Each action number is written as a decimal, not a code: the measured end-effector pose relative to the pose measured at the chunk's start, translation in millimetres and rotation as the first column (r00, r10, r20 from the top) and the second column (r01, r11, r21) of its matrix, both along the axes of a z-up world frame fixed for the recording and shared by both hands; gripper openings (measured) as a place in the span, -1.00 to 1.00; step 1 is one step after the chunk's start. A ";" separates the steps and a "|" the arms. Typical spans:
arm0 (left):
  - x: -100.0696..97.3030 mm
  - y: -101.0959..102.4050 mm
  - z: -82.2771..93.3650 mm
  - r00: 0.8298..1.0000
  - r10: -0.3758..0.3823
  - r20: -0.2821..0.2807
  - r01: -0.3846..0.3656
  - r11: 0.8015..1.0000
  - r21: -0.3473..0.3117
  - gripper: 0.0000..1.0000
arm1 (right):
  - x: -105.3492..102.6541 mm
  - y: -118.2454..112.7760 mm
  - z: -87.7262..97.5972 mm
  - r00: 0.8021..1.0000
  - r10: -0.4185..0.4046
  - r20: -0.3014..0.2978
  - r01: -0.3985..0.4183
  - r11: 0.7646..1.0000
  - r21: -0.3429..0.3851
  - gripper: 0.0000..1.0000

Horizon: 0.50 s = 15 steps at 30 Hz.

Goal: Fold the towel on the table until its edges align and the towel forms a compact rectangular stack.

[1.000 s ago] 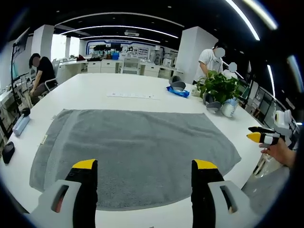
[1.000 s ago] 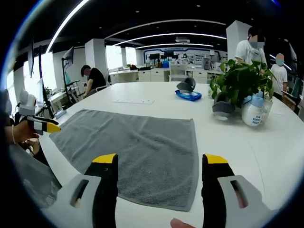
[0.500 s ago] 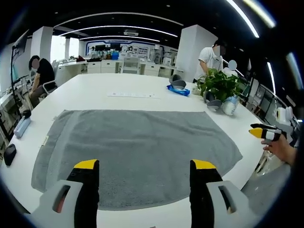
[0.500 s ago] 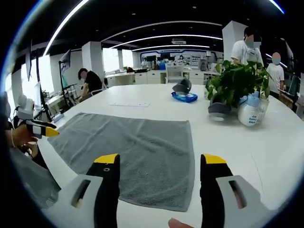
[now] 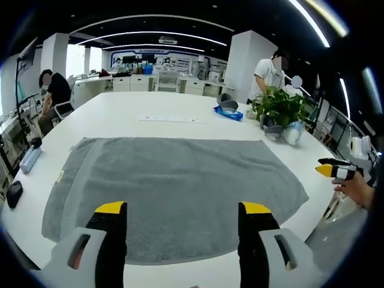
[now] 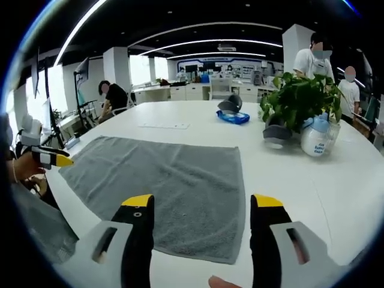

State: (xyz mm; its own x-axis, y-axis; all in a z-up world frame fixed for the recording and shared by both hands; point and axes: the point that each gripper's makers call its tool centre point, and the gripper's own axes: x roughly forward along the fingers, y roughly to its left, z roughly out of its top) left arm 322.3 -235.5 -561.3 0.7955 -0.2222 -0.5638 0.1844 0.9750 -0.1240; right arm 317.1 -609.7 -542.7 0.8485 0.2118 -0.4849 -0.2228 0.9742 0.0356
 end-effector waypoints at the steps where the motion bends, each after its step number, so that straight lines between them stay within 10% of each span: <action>1: -0.2 0.2 -0.4 1.000 0.000 -0.002 0.000 1.000 0.002 0.54 | -0.1 -0.1 -0.4 1.000 -0.001 -0.002 0.001 1.000 0.000 0.28; 15: -2.5 -3.7 -5.5 0.999 -0.033 -0.025 0.035 0.998 0.045 0.50 | -1.8 -7.5 -7.4 0.999 -0.028 -0.036 0.028 1.000 -0.004 0.22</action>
